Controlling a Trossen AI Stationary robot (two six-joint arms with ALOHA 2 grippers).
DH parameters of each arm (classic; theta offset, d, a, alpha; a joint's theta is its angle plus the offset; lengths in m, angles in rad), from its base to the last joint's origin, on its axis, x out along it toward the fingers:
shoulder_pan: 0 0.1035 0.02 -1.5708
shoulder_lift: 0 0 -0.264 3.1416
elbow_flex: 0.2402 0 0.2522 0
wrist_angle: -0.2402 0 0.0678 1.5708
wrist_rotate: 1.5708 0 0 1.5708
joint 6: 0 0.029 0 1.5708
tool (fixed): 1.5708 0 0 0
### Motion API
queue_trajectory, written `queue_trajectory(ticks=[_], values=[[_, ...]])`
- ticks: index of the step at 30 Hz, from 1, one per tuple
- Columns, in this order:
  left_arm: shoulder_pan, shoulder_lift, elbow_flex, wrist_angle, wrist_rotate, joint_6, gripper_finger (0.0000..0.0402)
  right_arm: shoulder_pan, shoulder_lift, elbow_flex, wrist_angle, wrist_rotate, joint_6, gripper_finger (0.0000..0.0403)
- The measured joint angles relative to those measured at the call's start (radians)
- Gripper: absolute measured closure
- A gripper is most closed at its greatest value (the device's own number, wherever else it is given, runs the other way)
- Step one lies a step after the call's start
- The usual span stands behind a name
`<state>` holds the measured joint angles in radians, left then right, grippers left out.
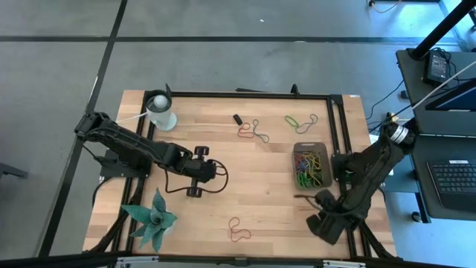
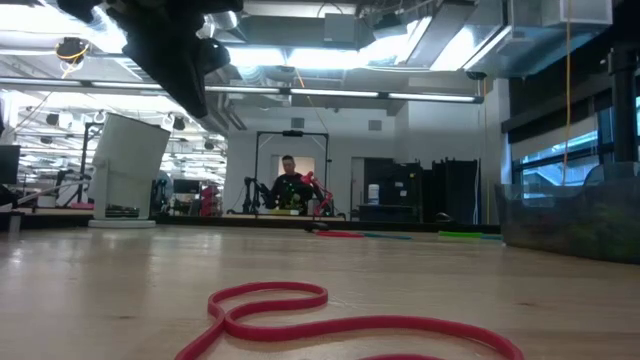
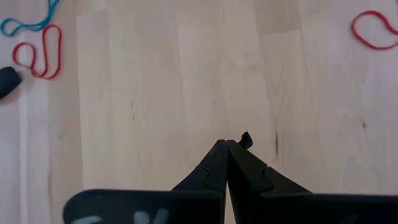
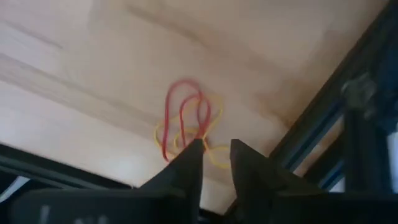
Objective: Pick and place rubber bands into bin
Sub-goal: Put the red rubber band into the black bin
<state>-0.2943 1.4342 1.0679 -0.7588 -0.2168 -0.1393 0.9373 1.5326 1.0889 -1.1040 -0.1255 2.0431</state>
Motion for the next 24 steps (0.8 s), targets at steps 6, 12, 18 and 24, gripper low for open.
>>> queue_trajectory(ticks=[6,12,18,24], values=[[-0.009,0.0,0.0,0.0,0.004,-0.028,0.0401,0.017,0.096,0.0,0.129,-0.009,0.024,0.0267],[-0.02,0.0,0.0,0.0,0.032,-0.031,0.0399,0.017,0.175,-0.001,0.17,-0.009,0.02,0.0228],[-0.019,0.0,0.0,0.0,0.032,-0.033,0.04,0.017,0.228,-0.002,0.204,-0.027,0.0,0.0215],[-0.019,0.0,0.0,0.0,0.032,-0.033,0.04,0.017,0.255,-0.002,0.24,-0.031,-0.006,0.026]])
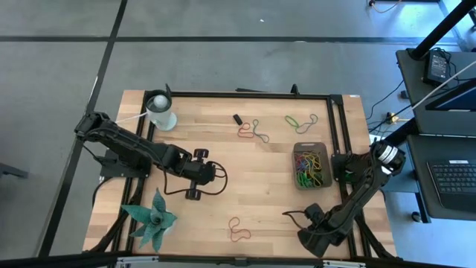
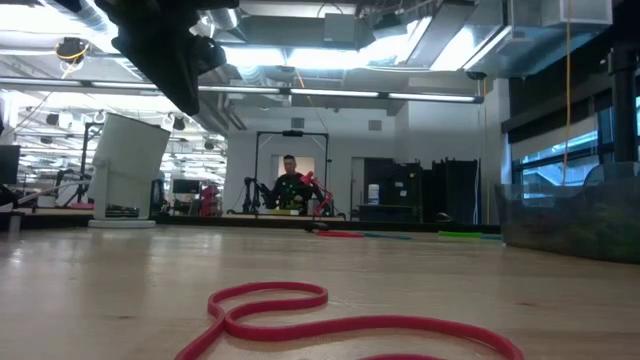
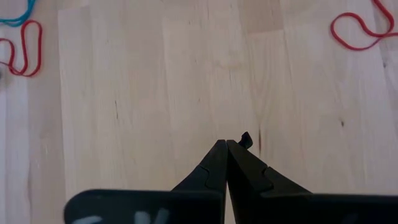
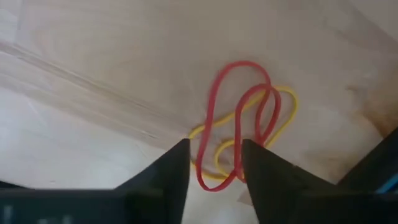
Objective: Pick and place rubber bands into bin
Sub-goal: Put the red rubber band into the black bin
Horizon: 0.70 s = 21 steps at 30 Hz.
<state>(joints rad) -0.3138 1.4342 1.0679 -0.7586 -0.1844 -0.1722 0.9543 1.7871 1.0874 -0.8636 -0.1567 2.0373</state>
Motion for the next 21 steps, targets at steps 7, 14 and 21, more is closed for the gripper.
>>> queue_trajectory(ticks=[7,14,21], values=[[0.0,0.0,0.0,0.0,0.0,0.001,0.0399,0.0,0.005,0.0,0.0,-0.003,0.0,0.0367],[0.0,0.0,0.0,0.0,0.0,0.021,0.04,0.0,-0.006,0.043,-0.056,-0.002,-0.003,0.0398],[0.001,0.0,0.0,0.0,-0.005,0.029,0.04,0.024,-0.041,0.219,-0.335,0.044,-0.001,0.04]])
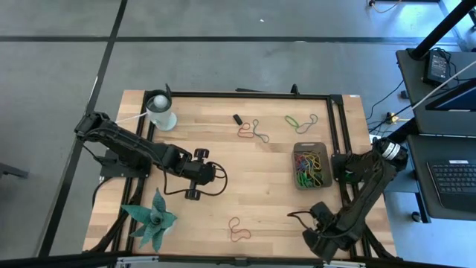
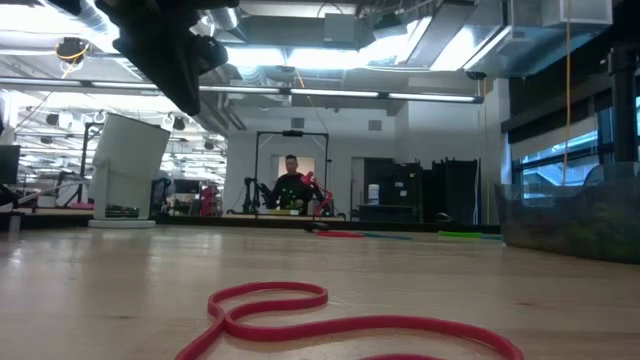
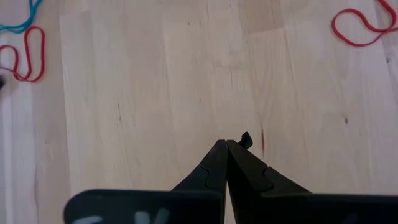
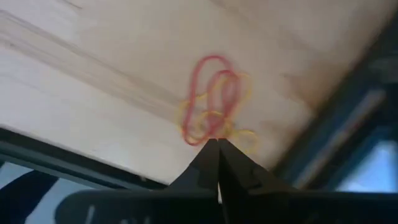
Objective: Pick and place rubber bands into bin
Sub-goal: Put the red rubber band into the black bin
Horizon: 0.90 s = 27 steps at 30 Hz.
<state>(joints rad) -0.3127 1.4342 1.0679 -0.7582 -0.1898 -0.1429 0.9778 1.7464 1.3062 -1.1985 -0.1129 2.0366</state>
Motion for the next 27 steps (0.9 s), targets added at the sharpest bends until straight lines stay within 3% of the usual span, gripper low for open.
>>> queue_trajectory(ticks=[6,19,27], values=[[0.0,0.0,0.0,0.001,-0.01,0.0,0.0399,0.021,0.001,0.02,-0.042,0.012,0.004,0.0387],[0.0,0.0,0.0,0.003,0.006,0.0,0.04,0.012,0.003,-0.177,0.232,-0.006,0.031,0.029],[0.0,0.0,0.0,0.004,0.008,0.0,0.0399,0.007,0.003,-0.26,0.387,-0.012,0.029,0.0273]])
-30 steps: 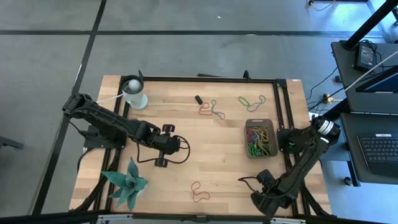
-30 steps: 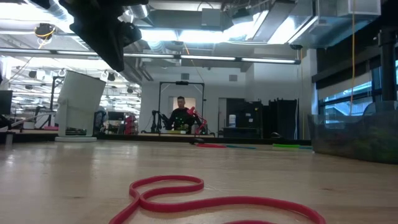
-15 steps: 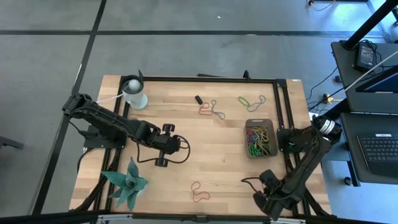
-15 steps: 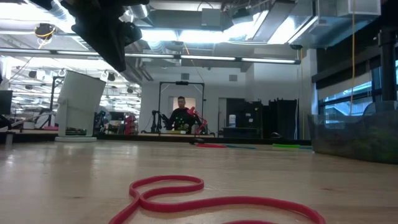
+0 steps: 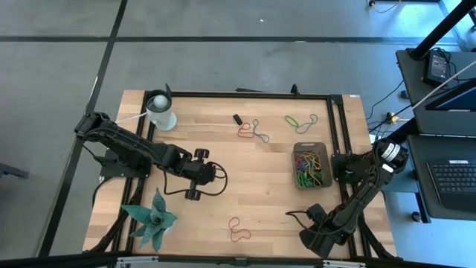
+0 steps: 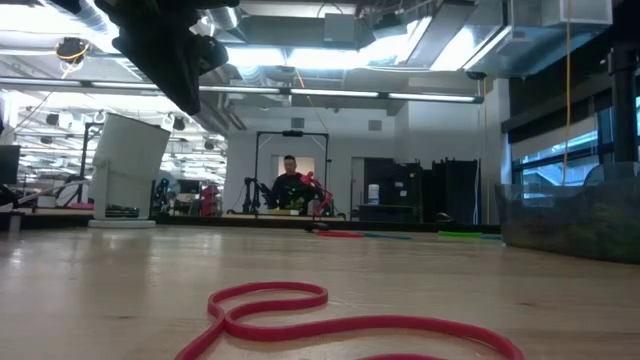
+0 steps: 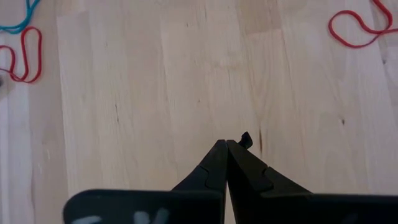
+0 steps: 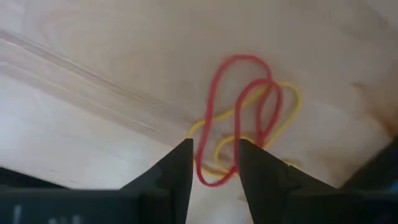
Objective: Pick and place rubber bands into bin
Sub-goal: Put the red rubber band into the black bin
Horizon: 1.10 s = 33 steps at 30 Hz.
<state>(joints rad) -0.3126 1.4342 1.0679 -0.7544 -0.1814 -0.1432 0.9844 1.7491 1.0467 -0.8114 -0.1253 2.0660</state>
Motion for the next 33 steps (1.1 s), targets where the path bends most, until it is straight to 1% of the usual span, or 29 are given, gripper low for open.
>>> queue_trajectory(ticks=[4,7,9,12,13,17,20,24,27,33], values=[[0.0,0.0,0.0,0.0,0.0,0.0,0.0401,0.0,0.0,-0.015,0.033,0.0,0.001,0.0274],[0.0,0.0,0.0,0.001,0.0,0.0,0.04,0.0,0.0,-0.019,0.041,-0.002,-0.002,0.029],[0.0,0.0,0.0,0.002,0.0,0.0,0.0399,0.0,0.0,-0.019,0.041,-0.007,-0.003,0.0318],[0.0,0.0,0.0,0.003,-0.003,0.0,0.0399,0.0,0.0,-0.019,0.027,-0.007,-0.004,0.0378],[0.0,0.0,0.0,0.003,-0.004,0.0,0.0399,0.0,0.0,-0.019,0.02,-0.007,-0.005,0.039],[0.0,0.0,0.0,0.003,-0.005,0.009,0.0399,0.0,0.0,-0.019,0.012,-0.007,-0.006,0.039],[0.0,0.0,0.0,0.003,-0.007,0.011,0.0398,0.0,0.0,-0.015,0.009,-0.007,-0.006,0.0398],[0.0,0.0,0.0,0.003,-0.007,0.015,0.04,0.001,0.0,0.024,-0.013,-0.007,-0.025,0.0399],[0.0,0.0,0.0,0.003,-0.007,0.015,0.0399,0.001,0.0,0.077,-0.094,-0.007,-0.029,0.04],[0.0,0.0,0.0,0.003,-0.007,0.016,0.04,0.001,0.0,0.221,-0.327,-0.006,-0.036,0.0401]])
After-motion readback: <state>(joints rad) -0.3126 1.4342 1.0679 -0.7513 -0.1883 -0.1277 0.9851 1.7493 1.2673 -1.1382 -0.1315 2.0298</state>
